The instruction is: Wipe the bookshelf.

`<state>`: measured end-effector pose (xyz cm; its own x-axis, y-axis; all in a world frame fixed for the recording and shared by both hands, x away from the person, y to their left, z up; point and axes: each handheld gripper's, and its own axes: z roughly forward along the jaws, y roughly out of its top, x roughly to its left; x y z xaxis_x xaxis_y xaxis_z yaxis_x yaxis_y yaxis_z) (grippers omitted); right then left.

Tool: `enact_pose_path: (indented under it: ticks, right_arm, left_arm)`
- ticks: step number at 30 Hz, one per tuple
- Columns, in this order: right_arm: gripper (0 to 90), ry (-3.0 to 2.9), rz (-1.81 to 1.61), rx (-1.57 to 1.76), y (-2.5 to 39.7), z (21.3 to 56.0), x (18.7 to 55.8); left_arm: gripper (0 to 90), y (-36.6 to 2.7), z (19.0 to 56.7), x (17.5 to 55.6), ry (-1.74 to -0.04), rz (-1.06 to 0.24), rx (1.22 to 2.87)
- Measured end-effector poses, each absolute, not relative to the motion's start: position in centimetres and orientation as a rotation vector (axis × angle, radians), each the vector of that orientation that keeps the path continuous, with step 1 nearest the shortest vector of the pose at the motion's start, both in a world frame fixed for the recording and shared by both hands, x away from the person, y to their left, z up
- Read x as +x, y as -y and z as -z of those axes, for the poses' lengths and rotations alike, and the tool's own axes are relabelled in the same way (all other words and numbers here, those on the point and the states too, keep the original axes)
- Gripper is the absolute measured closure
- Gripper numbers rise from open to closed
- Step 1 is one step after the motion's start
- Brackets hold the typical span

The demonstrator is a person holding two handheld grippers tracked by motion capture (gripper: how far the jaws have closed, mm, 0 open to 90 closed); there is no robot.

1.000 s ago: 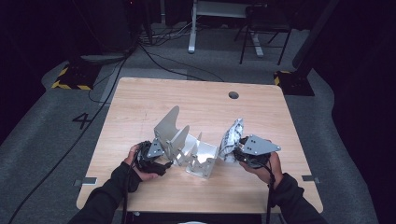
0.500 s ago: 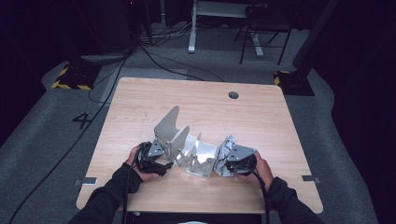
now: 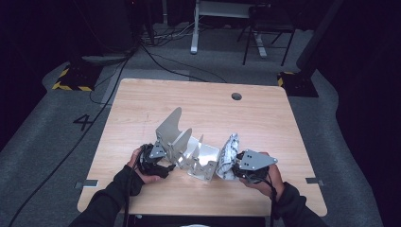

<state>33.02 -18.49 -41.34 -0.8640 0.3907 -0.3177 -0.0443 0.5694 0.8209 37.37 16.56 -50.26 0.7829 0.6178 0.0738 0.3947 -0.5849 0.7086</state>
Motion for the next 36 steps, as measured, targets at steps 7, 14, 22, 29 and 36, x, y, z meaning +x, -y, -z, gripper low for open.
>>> enact_pose_path:
  ticks: [7,14,22,29,36]
  right_arm:
    - [73.7,-2.281,-1.218,0.367,18.9,40.9,34.9]
    - [74.1,-2.337,-1.151,0.473,19.0,42.8,37.2]
    - [74.1,-2.469,-1.060,0.474,18.5,45.9,37.7]
    - [74.0,-2.558,-1.019,0.372,17.7,46.8,36.0]
    - [74.0,-2.494,-1.135,0.319,18.0,44.0,34.2]
  left_arm:
    - [19.1,-16.5,50.3,37.4,-0.751,-0.406,2.266]
    - [19.0,-16.5,50.3,37.4,-0.753,-0.406,2.266]
    - [19.1,-16.5,50.3,37.4,-0.752,-0.402,2.266]
    - [18.9,-16.6,50.3,37.4,-0.752,-0.394,2.267]
    - [18.7,-16.6,50.3,37.4,-0.763,-0.378,2.264]
